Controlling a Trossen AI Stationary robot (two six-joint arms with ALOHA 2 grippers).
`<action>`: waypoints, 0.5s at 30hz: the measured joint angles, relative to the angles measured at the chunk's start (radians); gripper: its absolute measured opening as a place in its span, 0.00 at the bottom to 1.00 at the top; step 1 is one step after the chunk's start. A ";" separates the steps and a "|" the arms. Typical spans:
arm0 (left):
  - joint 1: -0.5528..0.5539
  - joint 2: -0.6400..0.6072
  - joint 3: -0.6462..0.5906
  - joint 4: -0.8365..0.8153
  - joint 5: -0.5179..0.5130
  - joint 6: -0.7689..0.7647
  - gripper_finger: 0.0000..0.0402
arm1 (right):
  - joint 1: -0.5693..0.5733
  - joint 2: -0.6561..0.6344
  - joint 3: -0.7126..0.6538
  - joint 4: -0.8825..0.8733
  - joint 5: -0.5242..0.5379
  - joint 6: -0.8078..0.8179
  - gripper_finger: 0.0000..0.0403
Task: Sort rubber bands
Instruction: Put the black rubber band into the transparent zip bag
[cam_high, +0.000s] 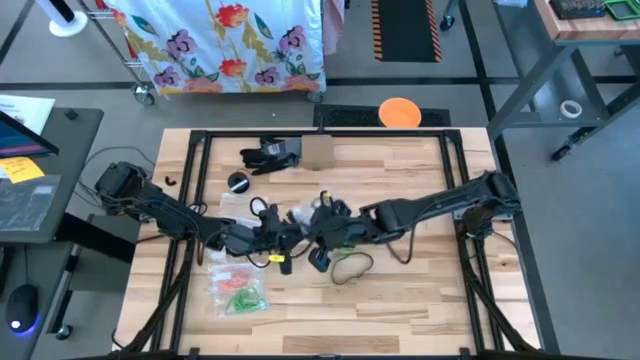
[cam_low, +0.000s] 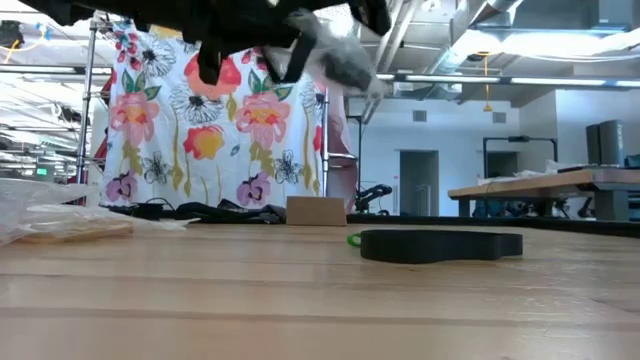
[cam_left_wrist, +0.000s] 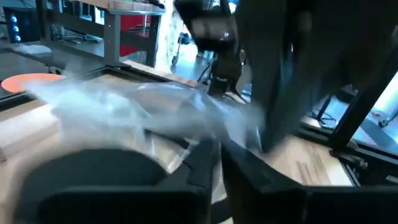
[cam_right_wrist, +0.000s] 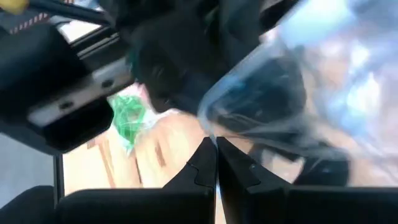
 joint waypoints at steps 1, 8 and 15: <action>0.000 0.000 0.000 -0.009 0.000 0.000 0.06 | -0.004 -0.013 0.000 -0.005 0.006 0.000 0.00; -0.002 0.000 -0.001 -0.006 -0.062 -0.017 0.23 | -0.010 -0.073 0.000 -0.090 0.061 0.026 0.00; -0.034 -0.029 -0.002 0.094 -0.052 0.093 0.28 | -0.010 -0.075 0.000 -0.189 0.053 0.074 0.00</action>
